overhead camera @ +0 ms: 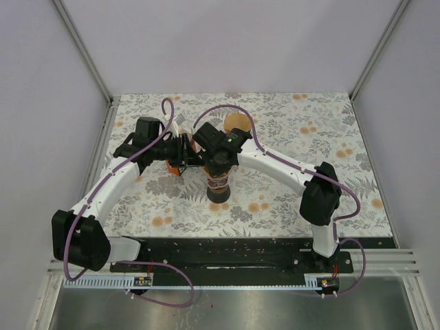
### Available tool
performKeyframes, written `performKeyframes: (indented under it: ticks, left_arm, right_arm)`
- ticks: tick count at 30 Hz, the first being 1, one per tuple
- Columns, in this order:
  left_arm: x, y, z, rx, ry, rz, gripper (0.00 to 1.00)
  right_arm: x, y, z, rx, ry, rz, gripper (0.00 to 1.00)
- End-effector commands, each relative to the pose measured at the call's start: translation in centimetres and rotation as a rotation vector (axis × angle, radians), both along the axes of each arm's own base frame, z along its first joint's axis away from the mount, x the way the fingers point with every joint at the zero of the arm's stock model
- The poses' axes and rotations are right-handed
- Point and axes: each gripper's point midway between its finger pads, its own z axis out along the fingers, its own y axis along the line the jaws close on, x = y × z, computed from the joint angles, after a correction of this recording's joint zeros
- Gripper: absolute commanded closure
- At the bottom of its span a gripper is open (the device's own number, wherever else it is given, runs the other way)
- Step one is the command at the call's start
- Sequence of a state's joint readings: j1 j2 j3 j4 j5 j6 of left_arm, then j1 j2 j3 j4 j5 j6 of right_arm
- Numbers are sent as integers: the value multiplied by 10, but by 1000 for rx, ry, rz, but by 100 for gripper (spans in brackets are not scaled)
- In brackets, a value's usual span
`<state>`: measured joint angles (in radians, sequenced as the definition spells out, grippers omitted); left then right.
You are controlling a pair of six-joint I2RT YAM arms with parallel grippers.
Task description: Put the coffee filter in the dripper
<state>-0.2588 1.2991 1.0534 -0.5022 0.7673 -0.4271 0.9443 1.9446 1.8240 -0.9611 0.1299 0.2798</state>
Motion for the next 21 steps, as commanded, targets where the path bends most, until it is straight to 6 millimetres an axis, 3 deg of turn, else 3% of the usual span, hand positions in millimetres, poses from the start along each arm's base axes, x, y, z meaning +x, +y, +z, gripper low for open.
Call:
performKeyframes:
  ticks: [1,16,21]
  left_arm:
    - [3,-1,6,-7,-29,-13,62]
    - [3,1,11,12,-55,-17,65]
    - [5,0,15,10,-65,-22,65]
  right_arm:
    - [7,12,34,63,-78,19,100]
    - [21,-4,92,71,-230,7,100]
    - [14,-11,96,73,-223,13,100]
